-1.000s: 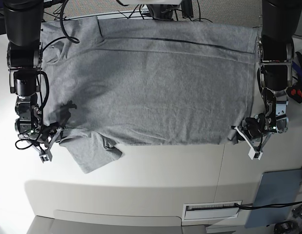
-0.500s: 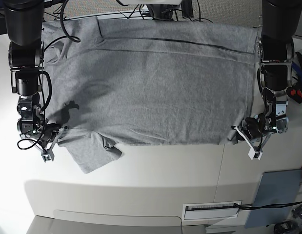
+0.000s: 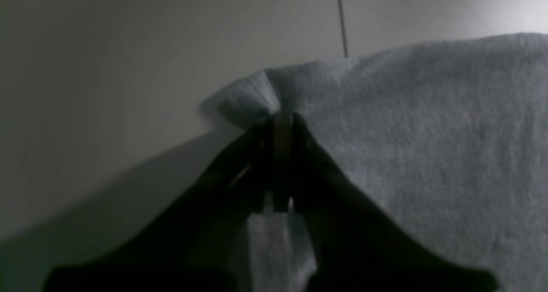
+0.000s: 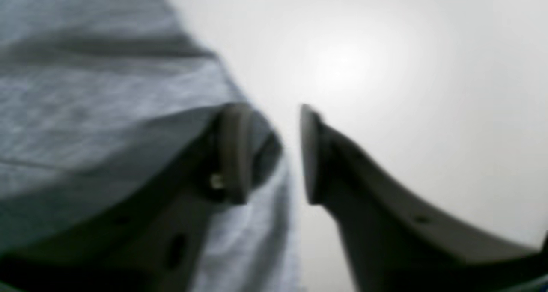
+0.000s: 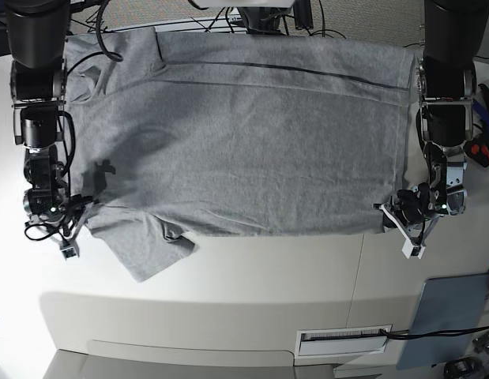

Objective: Fold the T-shirt properly
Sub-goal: 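Grasp the hem corners with both grippers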

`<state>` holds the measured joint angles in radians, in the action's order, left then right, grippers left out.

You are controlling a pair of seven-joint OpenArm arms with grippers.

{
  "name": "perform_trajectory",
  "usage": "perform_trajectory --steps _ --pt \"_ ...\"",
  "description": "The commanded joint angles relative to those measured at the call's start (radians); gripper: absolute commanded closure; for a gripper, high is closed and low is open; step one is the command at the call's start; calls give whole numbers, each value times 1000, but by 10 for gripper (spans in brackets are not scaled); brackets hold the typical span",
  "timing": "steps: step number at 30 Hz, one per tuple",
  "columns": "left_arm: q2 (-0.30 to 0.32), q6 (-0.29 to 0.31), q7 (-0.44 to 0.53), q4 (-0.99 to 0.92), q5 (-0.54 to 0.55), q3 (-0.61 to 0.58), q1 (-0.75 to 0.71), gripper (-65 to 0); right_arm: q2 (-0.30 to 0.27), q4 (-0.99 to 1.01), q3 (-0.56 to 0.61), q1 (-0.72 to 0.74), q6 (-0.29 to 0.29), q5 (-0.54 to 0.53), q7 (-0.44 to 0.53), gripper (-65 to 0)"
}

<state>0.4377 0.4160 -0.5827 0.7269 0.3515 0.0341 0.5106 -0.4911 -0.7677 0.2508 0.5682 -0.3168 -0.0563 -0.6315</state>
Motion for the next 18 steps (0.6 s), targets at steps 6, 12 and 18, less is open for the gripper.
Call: perform_trajectory --steps 6,12,18 --pt "11 2 0 10 0 2 24 0 -63 -16 -4 9 -22 -38 10 -290" --pt "11 4 0 10 0 2 24 0 -63 8 -4 -14 -86 -165 5 -289" --pt "11 5 0 10 0 2 24 0 -34 76 -4 -14 -84 -164 1 -256"
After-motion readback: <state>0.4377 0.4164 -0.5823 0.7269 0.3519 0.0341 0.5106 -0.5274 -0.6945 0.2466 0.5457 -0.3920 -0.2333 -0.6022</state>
